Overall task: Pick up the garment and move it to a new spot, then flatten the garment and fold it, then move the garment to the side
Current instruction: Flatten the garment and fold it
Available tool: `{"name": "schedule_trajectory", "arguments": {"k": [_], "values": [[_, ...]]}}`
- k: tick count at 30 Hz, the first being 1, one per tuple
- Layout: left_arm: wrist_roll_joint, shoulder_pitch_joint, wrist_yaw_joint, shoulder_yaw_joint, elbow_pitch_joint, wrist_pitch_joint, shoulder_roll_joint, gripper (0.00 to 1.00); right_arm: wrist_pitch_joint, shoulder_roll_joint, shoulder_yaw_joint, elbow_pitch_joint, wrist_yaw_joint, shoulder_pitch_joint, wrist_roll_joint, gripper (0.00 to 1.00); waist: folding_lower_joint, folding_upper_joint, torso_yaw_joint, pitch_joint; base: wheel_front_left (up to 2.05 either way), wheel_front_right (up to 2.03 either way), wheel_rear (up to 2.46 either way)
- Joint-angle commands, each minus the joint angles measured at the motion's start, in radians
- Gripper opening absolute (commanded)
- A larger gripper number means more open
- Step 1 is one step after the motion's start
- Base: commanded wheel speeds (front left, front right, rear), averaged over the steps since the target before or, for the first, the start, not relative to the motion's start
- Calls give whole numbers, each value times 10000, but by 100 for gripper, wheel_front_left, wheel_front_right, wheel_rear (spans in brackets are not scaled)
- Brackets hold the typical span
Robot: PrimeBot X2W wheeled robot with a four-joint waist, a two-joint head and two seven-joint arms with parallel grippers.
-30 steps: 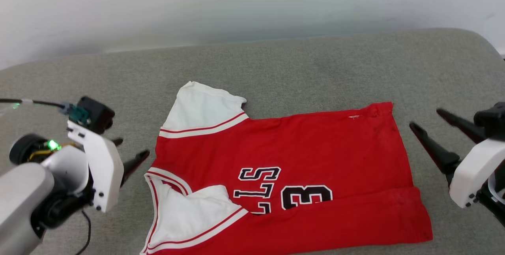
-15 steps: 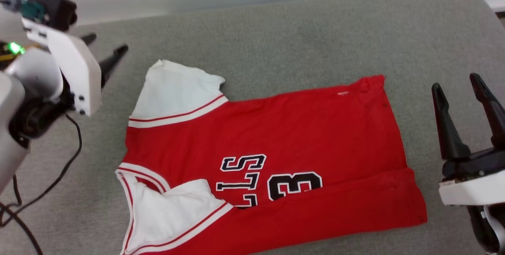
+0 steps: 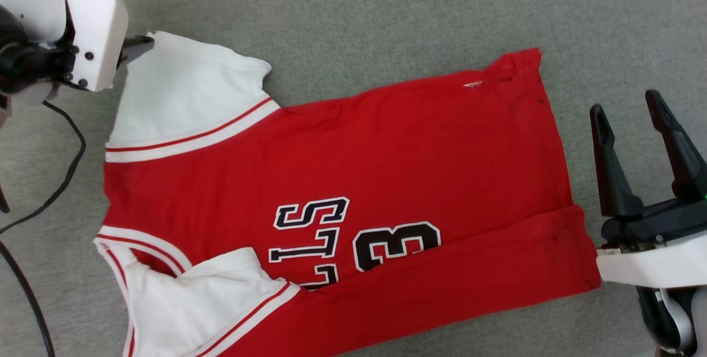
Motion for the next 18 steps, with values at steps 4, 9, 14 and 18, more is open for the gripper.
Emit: {"name": "schedule_trajectory", "arguments": {"k": [4, 9, 14, 18], "values": [[250, -601, -69, -355, 204, 833, -71, 100, -89, 9, 220, 158, -7, -532, -12, 100, -1, 0, -377, 848, 0, 0, 0], [527, -880, -145, -714, 612, 1347, -30, 100, -217, -38, 625, 507, -7, -975, -13, 100, -1, 0, -614, 1278, 0, 0, 0], [418, -630, -239, -1083, 834, 1700, -87, 100, -356, -94, 722, 792, -7, -1164, 52, 100, -1, 0, -685, 1405, 0, 0, 0], [353, -542, -273, -1169, 712, 1524, -115, 0, -333, -265, 612, 915, -7, -1355, 12, 100, -1, 0, -596, 1216, 0, 0, 0]]}}
